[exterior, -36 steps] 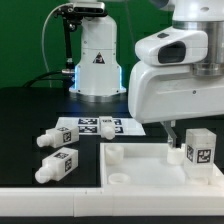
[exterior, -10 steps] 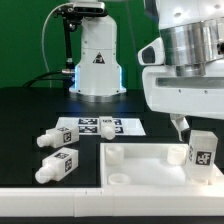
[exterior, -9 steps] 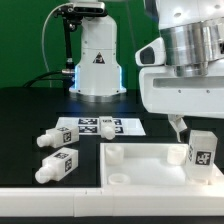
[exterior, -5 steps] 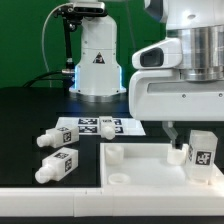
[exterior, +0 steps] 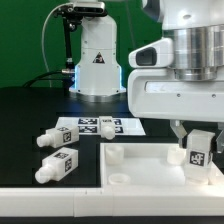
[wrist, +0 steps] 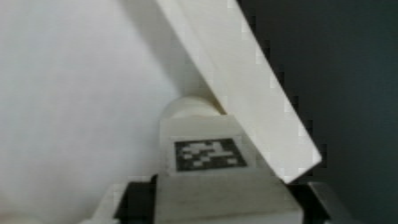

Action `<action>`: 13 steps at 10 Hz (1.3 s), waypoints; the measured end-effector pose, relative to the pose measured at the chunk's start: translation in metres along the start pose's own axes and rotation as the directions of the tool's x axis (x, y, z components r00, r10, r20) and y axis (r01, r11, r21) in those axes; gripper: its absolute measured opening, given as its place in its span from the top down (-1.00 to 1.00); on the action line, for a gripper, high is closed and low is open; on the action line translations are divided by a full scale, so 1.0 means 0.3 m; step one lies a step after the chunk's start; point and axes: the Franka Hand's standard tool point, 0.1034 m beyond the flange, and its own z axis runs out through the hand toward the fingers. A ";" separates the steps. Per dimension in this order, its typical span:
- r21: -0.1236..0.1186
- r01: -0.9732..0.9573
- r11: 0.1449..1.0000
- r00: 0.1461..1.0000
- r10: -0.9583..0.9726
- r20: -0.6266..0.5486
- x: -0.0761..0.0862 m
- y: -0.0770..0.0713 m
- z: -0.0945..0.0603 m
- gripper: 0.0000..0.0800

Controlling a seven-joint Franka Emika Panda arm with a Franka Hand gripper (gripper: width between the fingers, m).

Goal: Assemble square table

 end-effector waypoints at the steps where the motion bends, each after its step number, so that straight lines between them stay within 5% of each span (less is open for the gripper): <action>1: 0.014 -0.135 0.991 0.991 0.135 -0.004 -0.004 0.001 0.007 0.27; 4: 0.068 -0.564 0.823 0.825 0.564 0.023 -0.037 -0.019 0.021 0.27; 6: 0.075 -0.592 0.803 0.806 0.591 0.032 -0.034 -0.017 0.020 0.27; 8: 0.065 -0.503 0.862 0.864 0.502 0.023 -0.030 -0.010 0.018 0.27; 9: 0.043 -0.326 0.944 0.945 0.325 0.017 -0.017 0.001 0.007 -0.03; 10: 0.012 -0.111 0.994 0.994 0.111 0.018 -0.008 0.002 -0.007 -0.03; 12: 0.005 0.033 0.999 0.999 -0.033 0.013 -0.002 -0.004 -0.008 -0.55; 13: 0.005 0.101 0.995 0.995 -0.101 0.012 -0.002 -0.003 -0.007 -0.55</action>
Offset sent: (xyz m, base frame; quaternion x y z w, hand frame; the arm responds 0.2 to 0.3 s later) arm -0.0018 0.0219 -0.0050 0.0795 0.0135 0.5021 0.8610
